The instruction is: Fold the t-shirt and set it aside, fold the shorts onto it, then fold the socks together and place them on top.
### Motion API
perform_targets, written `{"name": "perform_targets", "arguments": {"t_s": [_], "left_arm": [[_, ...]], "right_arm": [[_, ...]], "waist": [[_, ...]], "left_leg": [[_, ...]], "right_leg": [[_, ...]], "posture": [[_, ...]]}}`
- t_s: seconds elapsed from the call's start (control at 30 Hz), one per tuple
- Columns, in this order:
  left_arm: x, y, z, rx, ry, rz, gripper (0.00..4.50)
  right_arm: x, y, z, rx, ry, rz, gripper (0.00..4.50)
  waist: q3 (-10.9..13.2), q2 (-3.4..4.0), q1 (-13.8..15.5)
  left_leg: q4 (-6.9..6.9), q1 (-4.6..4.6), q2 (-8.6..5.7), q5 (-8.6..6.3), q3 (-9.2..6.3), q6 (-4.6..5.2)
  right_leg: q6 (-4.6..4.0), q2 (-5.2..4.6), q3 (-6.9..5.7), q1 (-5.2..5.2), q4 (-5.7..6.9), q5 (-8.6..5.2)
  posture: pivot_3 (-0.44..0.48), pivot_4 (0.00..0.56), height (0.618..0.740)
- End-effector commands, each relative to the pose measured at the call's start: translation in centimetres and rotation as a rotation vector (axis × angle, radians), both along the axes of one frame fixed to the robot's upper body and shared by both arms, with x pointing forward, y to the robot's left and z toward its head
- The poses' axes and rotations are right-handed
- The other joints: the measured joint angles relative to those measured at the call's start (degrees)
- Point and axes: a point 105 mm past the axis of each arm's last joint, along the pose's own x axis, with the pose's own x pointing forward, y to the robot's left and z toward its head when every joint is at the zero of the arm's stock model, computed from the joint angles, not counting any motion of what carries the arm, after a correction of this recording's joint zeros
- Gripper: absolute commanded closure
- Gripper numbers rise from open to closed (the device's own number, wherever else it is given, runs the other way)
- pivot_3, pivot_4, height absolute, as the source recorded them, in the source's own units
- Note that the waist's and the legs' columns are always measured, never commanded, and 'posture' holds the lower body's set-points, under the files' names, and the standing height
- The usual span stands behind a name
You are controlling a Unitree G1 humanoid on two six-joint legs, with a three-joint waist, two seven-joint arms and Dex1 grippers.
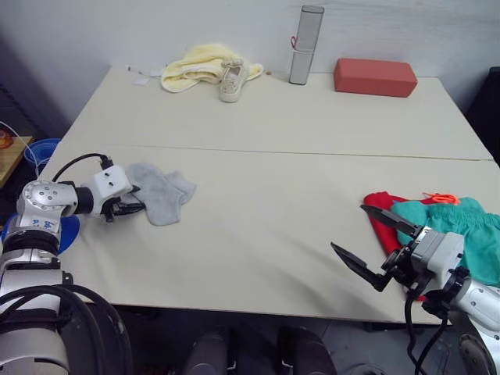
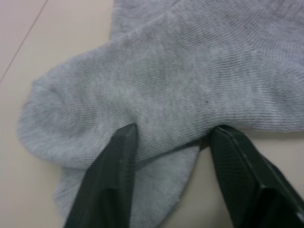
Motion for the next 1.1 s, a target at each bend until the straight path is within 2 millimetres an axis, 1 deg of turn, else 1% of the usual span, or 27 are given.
{"name": "perform_targets", "arguments": {"t_s": [0.03,0.1,0.13,0.27,0.3,0.37,0.4,0.43,0.5,0.53,0.57,0.6,0.7,0.77,0.87,0.97,1.1], "left_arm": [[-0.9,-1.1,-3.6,0.033,0.158,-0.033,3.55],[-1.0,-1.5,-3.8,0.013,0.181,-0.043,4.27],[-1.1,-1.8,-3.9,-0.009,0.190,-0.049,4.49],[-1.1,-3.9,-3.4,-0.095,0.219,-0.132,4.49],[-1.1,-4.7,-3.2,-0.112,0.222,-0.167,4.49],[-1.3,-7.5,-2.7,-0.164,0.225,-0.282,4.49],[-1.5,-8.5,-2.5,-0.182,0.224,-0.316,4.49],[-2.0,-9.9,-2.3,-0.200,0.226,-0.366,4.49],[-2.7,-12.7,-1.6,-0.243,0.209,-0.410,4.49],[-3.3,-14.5,-1.0,-0.289,0.199,-0.424,4.49],[-3.8,-15.9,-0.6,-0.327,0.194,-0.421,4.49],[-4.9,-17.4,-0.3,-0.368,0.208,-0.438,4.49],[-7.5,-20.3,-0.4,-0.418,0.251,-0.458,4.49],[-8.5,-21.8,-1.2,-0.430,0.265,-0.440,4.49],[-8.7,-23.2,-2.0,-0.444,0.256,-0.393,4.49],[-8.8,-24.1,-2.1,-0.463,0.244,-0.366,4.49],[-9.0,-24.4,-2.1,-0.482,0.245,-0.353,4.49]], "right_arm": [[-0.4,0.0,1.2,-0.005,-0.048,0.004,0.00],[-0.4,-0.1,1.2,-0.003,-0.047,-0.005,0.00],[-0.4,-0.1,1.2,-0.004,-0.047,-0.009,0.00],[-0.8,-0.5,1.1,-0.017,-0.040,-0.034,0.00],[-1.0,-0.7,1.1,-0.022,-0.036,-0.040,0.00],[-1.5,-1.3,0.9,-0.043,-0.019,-0.056,0.00],[-1.7,-1.4,0.8,-0.049,-0.013,-0.060,0.00],[-1.9,-1.7,0.7,-0.058,-0.006,-0.066,0.00],[-2.2,-2.2,0.5,-0.071,0.010,-0.078,0.00],[-2.4,-2.6,0.4,-0.079,0.020,-0.086,0.00],[-2.5,-2.8,0.4,-0.087,0.027,-0.090,0.00],[-2.8,-3.1,0.2,-0.101,0.037,-0.093,0.00],[-3.3,-4.0,0.2,-0.123,0.056,-0.114,0.00],[-3.6,-4.5,0.1,-0.127,0.074,-0.128,0.00],[-4.1,-4.7,-0.2,-0.133,0.094,-0.128,0.00],[-4.4,-4.9,-0.2,-0.127,0.103,-0.136,0.00],[-4.6,-5.1,-0.3,-0.124,0.111,-0.141,0.00]], "waist": [[-0.04,0.07,0.10],[-0.05,0.09,0.11],[-0.06,0.09,0.10],[-0.09,0.14,0.11],[-0.09,0.16,0.14],[-0.10,0.16,0.14],[-0.10,0.17,0.23],[-0.10,0.15,0.15],[-0.09,0.14,-0.37],[-0.07,0.10,-0.63],[-0.04,0.05,-0.81],[-0.02,0.02,-0.90],[0.11,-0.20,-1.88],[0.13,-0.23,-2.06],[0.14,-0.23,-2.06],[0.14,-0.24,-1.98],[0.14,-0.23,-1.90]], "left_leg": [[0.01,0.00,0.00,0.00,0.00,0.02],[0.02,0.01,0.00,-0.07,-0.01,0.17],[0.03,0.01,0.00,-0.07,-0.01,0.17],[0.09,-0.01,-0.01,-0.06,0.00,0.15],[0.16,-0.04,-0.01,-0.07,0.00,0.17],[0.24,-0.06,-0.01,-0.12,0.00,0.25],[0.27,-0.09,-0.02,-0.14,0.00,0.28],[0.30,-0.09,-0.08,-0.19,0.00,0.34],[0.40,-0.13,-0.08,-0.25,0.01,0.46],[0.40,-0.14,-0.10,-0.23,0.02,0.55],[0.42,-0.14,-0.10,-0.20,0.02,0.67],[0.42,-0.15,-0.10,-0.18,0.02,0.73],[0.42,-0.19,-0.05,-0.19,0.00,0.71],[0.42,-0.17,0.00,-0.19,-0.01,0.62],[0.40,-0.07,0.12,-0.17,-0.01,0.49],[0.38,-0.04,0.15,-0.24,-0.03,0.35],[0.36,-0.06,0.15,-0.27,-0.05,0.30]], "right_leg": [[0.01,-0.01,0.01,0.01,0.00,0.00],[0.01,-0.01,0.00,0.02,0.02,0.01],[0.01,-0.01,0.00,0.02,0.02,0.01],[0.02,0.00,-0.02,0.04,0.02,0.00],[0.03,0.00,-0.02,0.04,0.02,0.00],[0.05,0.01,-0.03,0.09,0.00,0.01],[0.07,0.00,-0.04,0.09,-0.01,0.01],[0.07,-0.07,-0.02,0.12,-0.02,0.01],[0.12,-0.11,0.03,0.15,-0.08,0.05],[0.16,-0.12,0.06,0.17,-0.11,0.06],[0.17,-0.12,0.09,0.20,-0.14,0.07],[0.19,-0.11,0.10,0.20,-0.16,0.08],[0.26,-0.05,0.10,0.19,-0.14,0.07],[0.33,0.03,0.10,0.19,-0.17,0.02],[0.24,0.18,0.15,0.20,-0.11,-0.02],[0.19,0.19,0.18,0.18,-0.06,-0.05],[0.17,0.13,0.20,0.15,-0.09,-0.06]], "posture": [[0.000,0.150,0.740],[0.000,0.150,0.740],[0.000,0.150,0.740],[0.000,0.150,0.740],[0.000,0.150,0.740],[0.000,0.150,0.740],[0.000,0.150,0.740],[0.000,0.150,0.740],[0.000,0.150,0.740],[0.000,0.150,0.740],[0.000,0.150,0.740],[0.000,0.150,0.740],[0.000,0.150,0.740],[0.000,0.150,0.740],[0.000,0.150,0.740],[0.000,0.150,0.740],[0.000,0.150,0.740]]}}
